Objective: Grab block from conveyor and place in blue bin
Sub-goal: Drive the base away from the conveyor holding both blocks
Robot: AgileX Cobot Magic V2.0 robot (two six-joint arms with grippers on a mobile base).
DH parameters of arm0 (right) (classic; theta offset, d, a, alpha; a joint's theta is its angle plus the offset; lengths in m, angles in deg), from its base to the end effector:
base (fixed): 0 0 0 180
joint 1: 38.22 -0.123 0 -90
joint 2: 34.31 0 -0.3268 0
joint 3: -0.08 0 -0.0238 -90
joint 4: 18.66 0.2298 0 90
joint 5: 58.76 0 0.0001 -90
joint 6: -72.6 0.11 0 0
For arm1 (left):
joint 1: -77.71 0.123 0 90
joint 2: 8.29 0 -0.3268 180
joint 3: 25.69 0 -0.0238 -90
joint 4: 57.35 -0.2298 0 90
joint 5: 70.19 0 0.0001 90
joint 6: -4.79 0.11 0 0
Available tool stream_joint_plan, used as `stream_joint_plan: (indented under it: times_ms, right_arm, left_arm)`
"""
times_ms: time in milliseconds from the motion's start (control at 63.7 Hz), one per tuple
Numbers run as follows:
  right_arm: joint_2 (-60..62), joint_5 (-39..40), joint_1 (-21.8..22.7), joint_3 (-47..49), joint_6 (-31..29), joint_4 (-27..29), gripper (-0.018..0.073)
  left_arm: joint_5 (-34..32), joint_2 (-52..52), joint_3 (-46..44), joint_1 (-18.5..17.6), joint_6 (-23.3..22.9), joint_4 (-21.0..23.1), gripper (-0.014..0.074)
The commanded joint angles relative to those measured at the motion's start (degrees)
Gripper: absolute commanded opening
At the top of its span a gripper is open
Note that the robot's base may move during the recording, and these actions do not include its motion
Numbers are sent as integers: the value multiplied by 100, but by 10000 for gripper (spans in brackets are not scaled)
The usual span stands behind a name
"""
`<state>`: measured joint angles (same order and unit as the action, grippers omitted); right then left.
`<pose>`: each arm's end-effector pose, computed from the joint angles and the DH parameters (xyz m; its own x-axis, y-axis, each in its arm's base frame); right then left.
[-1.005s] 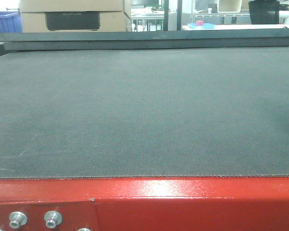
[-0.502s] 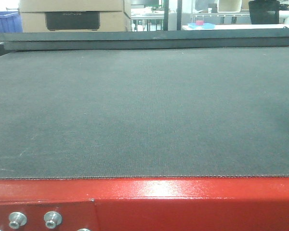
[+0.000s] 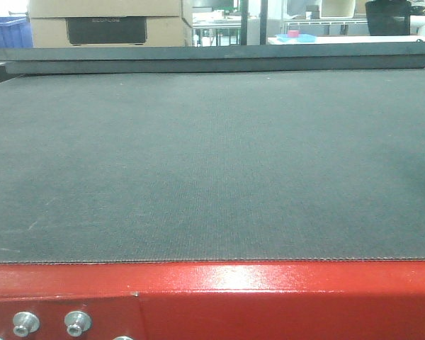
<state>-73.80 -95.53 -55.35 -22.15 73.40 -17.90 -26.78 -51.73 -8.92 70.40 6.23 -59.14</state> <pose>0.0453 0.0149 0.4443 -0.1484 -0.0200 -0.9887 -0.2985 0.9541 0.0255 0.0570 -0.0049 0.4566 -0.2280 0.0774 -0.9706 0.1175 0.9917 0.0515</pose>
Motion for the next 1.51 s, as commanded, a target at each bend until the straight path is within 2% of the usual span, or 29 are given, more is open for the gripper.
stream_joint_plan:
  times_ms: [0,1492]
  right_arm:
    - [36,128,-11,-8,-30,-76,-153]
    - [36,128,-11,-8,-30,-76,-153]
  left_arm:
    - [-133,38,21,-41,-51,-7,-111]
    - [-133,38,21,-41,-51,-7,-111]
